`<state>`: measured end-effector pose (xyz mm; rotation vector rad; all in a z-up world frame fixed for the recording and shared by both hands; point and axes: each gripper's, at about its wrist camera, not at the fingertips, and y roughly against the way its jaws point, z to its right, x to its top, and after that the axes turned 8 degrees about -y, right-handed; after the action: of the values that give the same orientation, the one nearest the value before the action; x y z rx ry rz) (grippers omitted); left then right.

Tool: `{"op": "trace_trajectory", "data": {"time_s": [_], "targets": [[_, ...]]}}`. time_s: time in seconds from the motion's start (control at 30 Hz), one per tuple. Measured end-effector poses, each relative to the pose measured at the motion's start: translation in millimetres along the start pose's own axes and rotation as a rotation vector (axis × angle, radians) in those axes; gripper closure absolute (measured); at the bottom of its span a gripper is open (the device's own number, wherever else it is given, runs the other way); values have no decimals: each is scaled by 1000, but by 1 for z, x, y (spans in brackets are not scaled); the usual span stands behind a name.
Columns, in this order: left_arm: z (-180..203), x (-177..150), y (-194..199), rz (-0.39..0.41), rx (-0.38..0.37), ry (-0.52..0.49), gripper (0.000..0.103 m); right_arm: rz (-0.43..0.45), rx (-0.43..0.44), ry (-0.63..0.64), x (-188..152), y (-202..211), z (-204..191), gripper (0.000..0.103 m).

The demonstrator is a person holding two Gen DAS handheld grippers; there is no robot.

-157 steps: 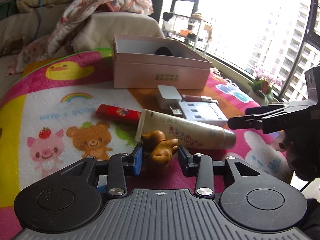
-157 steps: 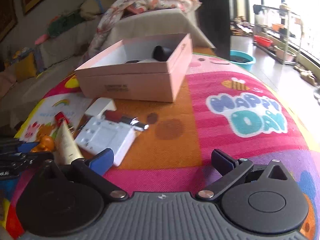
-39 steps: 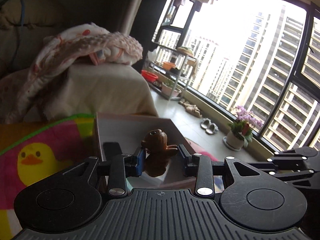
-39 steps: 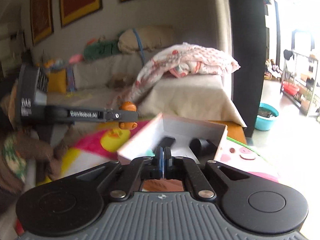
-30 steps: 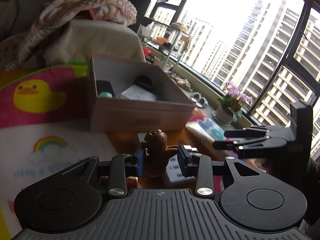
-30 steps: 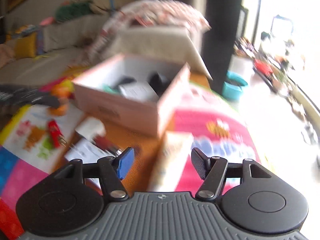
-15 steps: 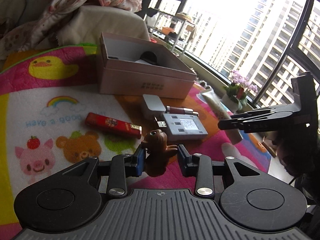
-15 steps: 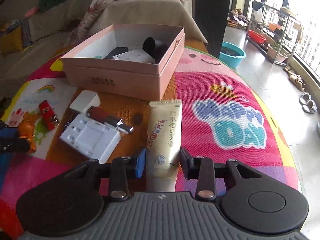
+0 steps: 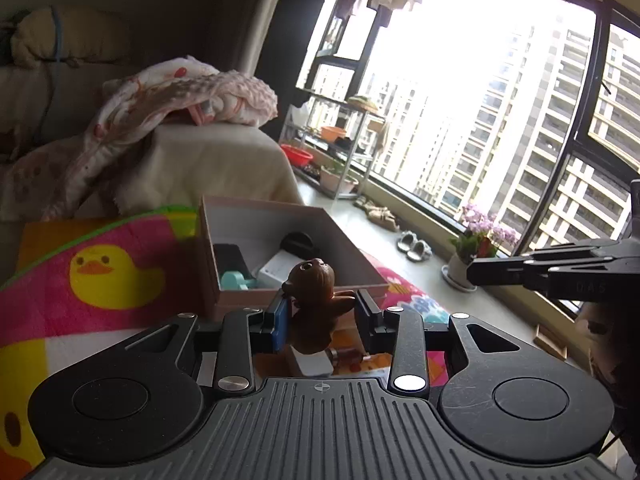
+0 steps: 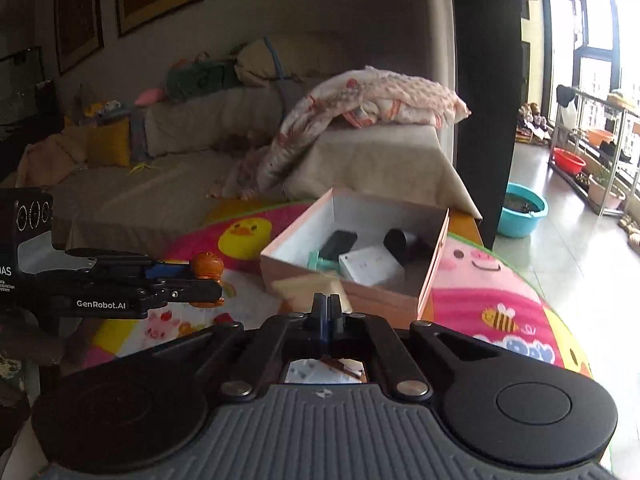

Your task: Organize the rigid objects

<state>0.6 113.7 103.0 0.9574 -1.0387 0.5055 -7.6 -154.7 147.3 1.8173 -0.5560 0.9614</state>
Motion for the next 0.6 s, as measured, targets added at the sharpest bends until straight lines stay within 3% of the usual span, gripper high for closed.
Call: {"op": "trace_trajectory", "data": {"time_s": [0.17,0.2,0.23,0.3,0.47,0.6], "targets": [[-3,-17,2,-18,-16,25,65,-12,-30,90,-18,-12,0,99],[-5,-24,0,-32,-12,43,65,-25,-38,120,-26,-19,-2,87],[-8,-33,-1,-47,-6,65,65,-41,-46,145,-34,-26,-4,61],[-13,-49,-3,-79,6,109,65,-57,-47,182,-50,-39,-8,24],[-23,-80,2,-124,27,186,65,-95,-26,234,-71,-72,-15,22],[-30,-93,12,-134,40,228,65,-136,20,143,-68,-94,-9,22]]}}
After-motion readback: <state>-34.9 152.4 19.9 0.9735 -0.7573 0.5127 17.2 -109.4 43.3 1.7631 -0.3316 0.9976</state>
